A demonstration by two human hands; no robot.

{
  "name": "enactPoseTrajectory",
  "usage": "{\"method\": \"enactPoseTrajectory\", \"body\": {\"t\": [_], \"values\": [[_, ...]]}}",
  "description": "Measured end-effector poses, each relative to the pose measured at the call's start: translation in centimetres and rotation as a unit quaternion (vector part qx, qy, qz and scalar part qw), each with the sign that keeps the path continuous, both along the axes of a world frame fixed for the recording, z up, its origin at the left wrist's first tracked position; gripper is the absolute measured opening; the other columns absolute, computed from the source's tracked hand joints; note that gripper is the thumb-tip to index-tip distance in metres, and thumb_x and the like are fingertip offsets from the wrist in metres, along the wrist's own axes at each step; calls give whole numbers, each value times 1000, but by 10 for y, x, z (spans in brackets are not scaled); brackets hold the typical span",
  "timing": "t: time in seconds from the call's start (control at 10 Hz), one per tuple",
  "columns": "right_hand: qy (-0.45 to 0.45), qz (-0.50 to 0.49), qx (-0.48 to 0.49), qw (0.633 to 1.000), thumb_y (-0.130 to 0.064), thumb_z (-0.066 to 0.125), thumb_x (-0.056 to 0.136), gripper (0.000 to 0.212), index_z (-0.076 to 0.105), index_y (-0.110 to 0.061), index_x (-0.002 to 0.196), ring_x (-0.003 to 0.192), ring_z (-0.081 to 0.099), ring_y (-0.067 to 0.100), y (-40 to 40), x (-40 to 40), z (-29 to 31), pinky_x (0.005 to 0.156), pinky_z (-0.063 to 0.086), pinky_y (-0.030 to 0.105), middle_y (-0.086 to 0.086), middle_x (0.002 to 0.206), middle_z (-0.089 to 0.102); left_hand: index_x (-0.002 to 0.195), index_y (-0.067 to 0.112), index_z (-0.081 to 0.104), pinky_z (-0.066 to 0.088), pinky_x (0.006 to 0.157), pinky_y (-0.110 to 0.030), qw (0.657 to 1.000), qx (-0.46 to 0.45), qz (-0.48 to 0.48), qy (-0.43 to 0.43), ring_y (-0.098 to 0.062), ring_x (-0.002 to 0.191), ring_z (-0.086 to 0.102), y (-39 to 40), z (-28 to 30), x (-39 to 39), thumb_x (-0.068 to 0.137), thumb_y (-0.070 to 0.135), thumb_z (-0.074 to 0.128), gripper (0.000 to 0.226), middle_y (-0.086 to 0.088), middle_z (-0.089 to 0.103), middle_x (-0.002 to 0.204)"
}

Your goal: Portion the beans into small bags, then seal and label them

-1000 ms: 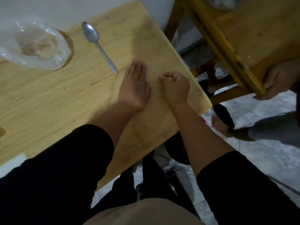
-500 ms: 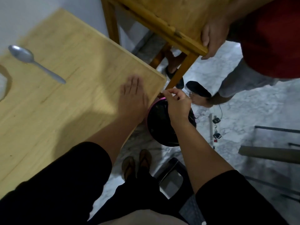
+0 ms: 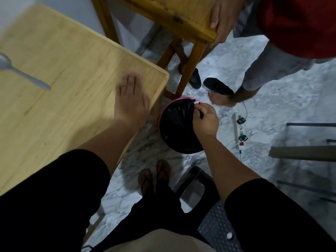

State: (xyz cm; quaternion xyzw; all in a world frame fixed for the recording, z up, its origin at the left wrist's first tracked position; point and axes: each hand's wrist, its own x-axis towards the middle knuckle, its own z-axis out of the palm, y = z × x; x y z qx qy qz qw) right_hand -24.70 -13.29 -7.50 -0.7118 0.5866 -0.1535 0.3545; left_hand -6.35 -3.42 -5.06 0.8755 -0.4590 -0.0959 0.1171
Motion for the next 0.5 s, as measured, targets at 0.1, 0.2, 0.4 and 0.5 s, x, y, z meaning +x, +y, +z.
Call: {"method": "enactPoseTrajectory", "body": {"t": [0.1, 0.2, 0.4, 0.5], "values": [[72, 66, -16, 995, -20, 40, 97, 40, 47, -10, 135, 140, 27, 20, 3, -1, -2, 115, 24, 31, 9, 146, 40, 147, 1, 19, 10, 116, -44, 1000, -3, -1, -6, -31, 145, 13, 1, -1, -1, 99, 25, 29, 55, -18, 20, 155], [115, 112, -38, 986, -23, 37, 98, 47, 32, -9, 143, 144, 14, 21, 11, -1, 3, 116, 21, 39, 10, 152, 29, 143, -1, 30, 21, 113, -45, 1000, -15, -1, -20, -34, 140, 27, 2, 2, -3, 98, 24, 32, 52, -20, 34, 149], [191, 204, -106, 954, -31, 28, 100, 55, 15, -6, 148, 146, 6, 22, 23, 11, 28, 119, 11, 34, 9, 157, 13, 131, -5, 46, 38, 101, -50, 999, -44, -21, -17, -37, 125, 48, 17, 10, -12, 93, 25, 28, 52, -23, 52, 132], [213, 255, -154, 930, -30, 22, 101, 55, 10, -1, 147, 146, 2, 23, 29, 25, 45, 120, 4, 33, 12, 157, 9, 126, -6, 53, 44, 97, -52, 997, -68, -7, -36, -38, 119, 54, 24, 11, -17, 89, 21, 35, 49, -23, 57, 126]]}}
